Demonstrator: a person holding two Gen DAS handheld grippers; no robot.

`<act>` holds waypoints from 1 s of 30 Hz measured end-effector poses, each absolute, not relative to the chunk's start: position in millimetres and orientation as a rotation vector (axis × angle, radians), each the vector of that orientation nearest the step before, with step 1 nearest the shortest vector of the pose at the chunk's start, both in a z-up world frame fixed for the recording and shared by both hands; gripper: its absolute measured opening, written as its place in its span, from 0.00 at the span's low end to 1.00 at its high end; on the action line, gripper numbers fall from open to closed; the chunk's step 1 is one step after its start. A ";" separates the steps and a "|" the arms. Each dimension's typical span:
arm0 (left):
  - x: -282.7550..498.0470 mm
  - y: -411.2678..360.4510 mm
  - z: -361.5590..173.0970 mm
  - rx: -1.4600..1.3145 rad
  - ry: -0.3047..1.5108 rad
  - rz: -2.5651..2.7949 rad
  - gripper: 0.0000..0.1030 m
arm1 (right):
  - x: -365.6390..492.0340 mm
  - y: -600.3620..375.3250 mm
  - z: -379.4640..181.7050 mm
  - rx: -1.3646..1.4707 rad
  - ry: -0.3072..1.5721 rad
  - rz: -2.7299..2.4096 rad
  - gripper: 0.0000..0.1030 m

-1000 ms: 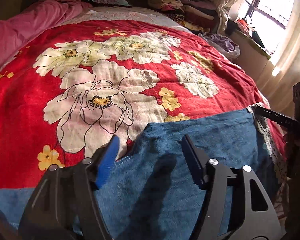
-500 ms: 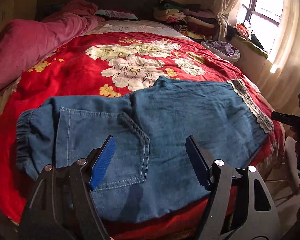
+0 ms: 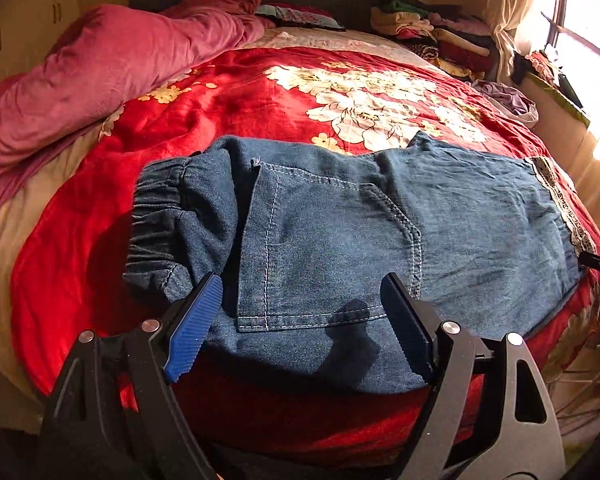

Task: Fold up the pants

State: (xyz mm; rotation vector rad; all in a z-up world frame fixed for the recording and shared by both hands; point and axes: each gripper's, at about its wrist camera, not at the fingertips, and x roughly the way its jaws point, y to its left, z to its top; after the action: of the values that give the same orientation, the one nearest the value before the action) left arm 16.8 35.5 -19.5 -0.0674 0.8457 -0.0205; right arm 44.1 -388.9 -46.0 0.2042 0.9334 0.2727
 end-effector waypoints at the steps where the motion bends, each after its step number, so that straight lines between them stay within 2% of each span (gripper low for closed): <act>1: 17.2 35.4 -20.1 -0.065 0.849 -0.019 0.72 | 43.1 -383.2 -45.1 0.165 0.926 0.260 0.48; 3: 17.4 33.4 -22.3 -0.058 0.852 -0.016 0.72 | 40.7 -376.0 -43.9 0.136 0.921 0.266 0.38; 4: 17.7 33.5 -23.0 -0.056 0.855 -0.015 0.72 | 39.7 -374.0 -43.9 0.131 0.924 0.276 0.29; 11: 18.3 39.2 -22.4 -0.074 0.854 -0.019 0.72 | 24.9 -373.2 -30.4 -0.012 0.922 0.221 0.23; 18: 20.5 40.2 -25.0 -0.080 0.864 -0.025 0.72 | 26.7 -383.3 -46.3 0.069 0.955 0.220 0.25; 22: 20.8 40.2 -25.3 -0.081 0.865 -0.026 0.72 | 24.6 -393.2 -38.8 0.092 0.959 0.210 0.37; 23: 20.5 40.1 -25.2 -0.079 0.863 -0.025 0.72 | 23.0 -396.5 -35.8 0.095 0.955 0.201 0.44; 26: 20.2 40.9 -23.3 -0.081 0.858 -0.024 0.72 | 17.8 -404.6 -24.7 0.104 0.925 0.177 0.48; 30: 12.3 28.0 -6.5 -0.028 0.820 -0.003 0.82 | 11.8 -408.3 -6.2 0.076 0.854 0.135 0.49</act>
State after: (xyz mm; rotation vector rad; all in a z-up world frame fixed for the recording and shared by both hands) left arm 12.3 28.0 -6.5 -0.0280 0.8199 -0.0035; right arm 11.8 -408.3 -6.2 0.0761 0.8537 0.1351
